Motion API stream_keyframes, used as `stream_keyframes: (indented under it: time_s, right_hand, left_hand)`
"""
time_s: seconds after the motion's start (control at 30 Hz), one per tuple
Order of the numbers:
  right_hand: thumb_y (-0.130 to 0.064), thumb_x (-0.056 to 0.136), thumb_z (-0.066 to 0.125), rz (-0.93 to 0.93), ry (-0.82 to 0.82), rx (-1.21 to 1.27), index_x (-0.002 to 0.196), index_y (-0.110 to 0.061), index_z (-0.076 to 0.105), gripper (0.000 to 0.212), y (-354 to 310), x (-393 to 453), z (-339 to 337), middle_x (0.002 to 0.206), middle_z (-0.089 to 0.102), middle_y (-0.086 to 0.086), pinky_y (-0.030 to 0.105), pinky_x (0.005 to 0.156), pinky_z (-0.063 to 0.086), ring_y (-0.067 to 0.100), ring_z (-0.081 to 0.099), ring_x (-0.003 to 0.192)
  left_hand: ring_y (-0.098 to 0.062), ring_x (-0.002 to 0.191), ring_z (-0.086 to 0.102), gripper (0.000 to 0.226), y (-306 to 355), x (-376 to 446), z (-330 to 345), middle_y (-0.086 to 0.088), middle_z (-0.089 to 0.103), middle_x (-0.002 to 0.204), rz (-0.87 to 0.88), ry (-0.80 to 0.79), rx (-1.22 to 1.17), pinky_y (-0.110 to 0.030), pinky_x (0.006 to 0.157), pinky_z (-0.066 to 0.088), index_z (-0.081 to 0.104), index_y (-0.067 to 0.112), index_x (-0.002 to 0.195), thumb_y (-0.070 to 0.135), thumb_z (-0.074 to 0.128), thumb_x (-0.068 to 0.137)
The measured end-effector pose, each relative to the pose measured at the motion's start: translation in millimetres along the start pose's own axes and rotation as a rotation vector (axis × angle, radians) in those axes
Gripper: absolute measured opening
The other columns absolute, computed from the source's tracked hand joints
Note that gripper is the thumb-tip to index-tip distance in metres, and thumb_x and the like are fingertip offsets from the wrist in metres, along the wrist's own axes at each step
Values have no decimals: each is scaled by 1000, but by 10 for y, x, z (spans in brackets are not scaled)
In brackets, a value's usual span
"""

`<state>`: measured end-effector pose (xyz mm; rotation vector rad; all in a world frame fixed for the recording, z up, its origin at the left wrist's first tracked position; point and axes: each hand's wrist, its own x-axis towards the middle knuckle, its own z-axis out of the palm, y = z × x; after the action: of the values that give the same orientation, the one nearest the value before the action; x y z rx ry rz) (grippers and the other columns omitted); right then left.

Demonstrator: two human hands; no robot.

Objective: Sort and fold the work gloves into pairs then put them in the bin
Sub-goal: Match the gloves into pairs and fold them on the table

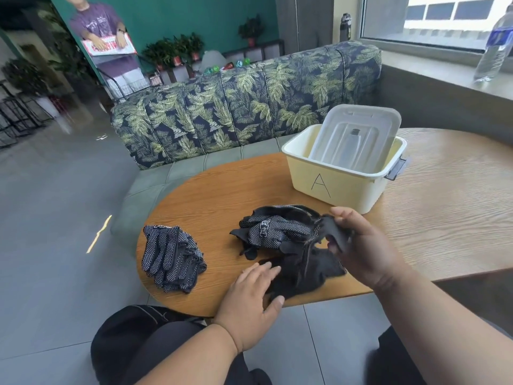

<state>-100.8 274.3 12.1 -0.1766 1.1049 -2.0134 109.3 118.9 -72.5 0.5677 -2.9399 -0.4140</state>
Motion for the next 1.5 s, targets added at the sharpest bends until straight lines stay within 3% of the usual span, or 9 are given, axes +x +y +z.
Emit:
stream_keyframes:
  time_s: [0.17,0.4,0.53,0.67,0.83,1.07,1.17,1.3,1.5]
  right_hand:
    - [-7,94,47,-16,77,187,88,-14,73,28,-68,88,-159,90,64,7,25,54,55,19,55,66]
    - [-2,99,34,-145,185,43,149,-23,53,57,-108,198,-290,136,66,3,38,101,51,26,70,119]
    - [1,98,49,-176,196,-222,164,-29,28,75,3,184,-310,146,53,2,39,94,59,22,70,115]
    - [-7,87,63,-141,183,-492,153,-32,44,73,71,167,-283,134,61,4,49,102,55,27,68,116]
    - [-15,86,70,-86,88,-775,131,-23,64,46,213,185,-276,102,75,-5,30,89,55,10,70,93]
    - [-33,75,93,-23,-10,-753,118,-21,68,51,339,247,-286,96,81,2,39,90,63,21,79,91]
    - [-36,79,88,-40,9,-860,114,-26,68,41,375,266,-301,92,80,-5,32,86,61,12,77,86]
    - [-33,82,75,-137,52,-1310,103,-32,69,22,390,243,-303,71,68,-11,21,62,49,2,62,63]
    - [-48,79,79,-126,-45,-1672,103,-43,67,28,416,224,-302,102,55,-9,28,79,46,15,58,93]
  left_hand:
    - [-11,153,11,59,37,5,14,15,25,164,-9,-2,69,-30,124,11,39,44,153,61,31,97]
    - [-17,144,34,48,30,9,84,11,48,150,78,82,20,-43,117,37,61,39,134,63,50,94]
    - [-13,128,48,29,71,7,117,11,60,132,120,181,-66,-33,109,42,70,33,110,53,60,91]
    - [-1,124,40,26,81,5,56,18,55,127,29,171,-160,-14,107,26,68,32,100,52,58,87]
    - [5,118,37,8,-16,37,-40,19,54,122,-40,160,-168,-6,104,22,66,31,85,29,65,93]
    - [5,120,40,15,-90,-28,-179,21,55,123,-100,131,-187,-5,101,24,62,30,76,42,54,80]
    - [7,118,46,7,-62,95,-215,22,56,121,-176,237,-310,-3,98,26,64,32,80,37,63,85]
    - [2,114,56,14,-102,372,-322,14,62,120,-437,322,-638,-31,105,45,69,38,101,36,67,87]
    - [1,105,52,40,-149,610,-427,12,48,130,-544,208,-650,-30,95,39,62,49,125,38,65,87]
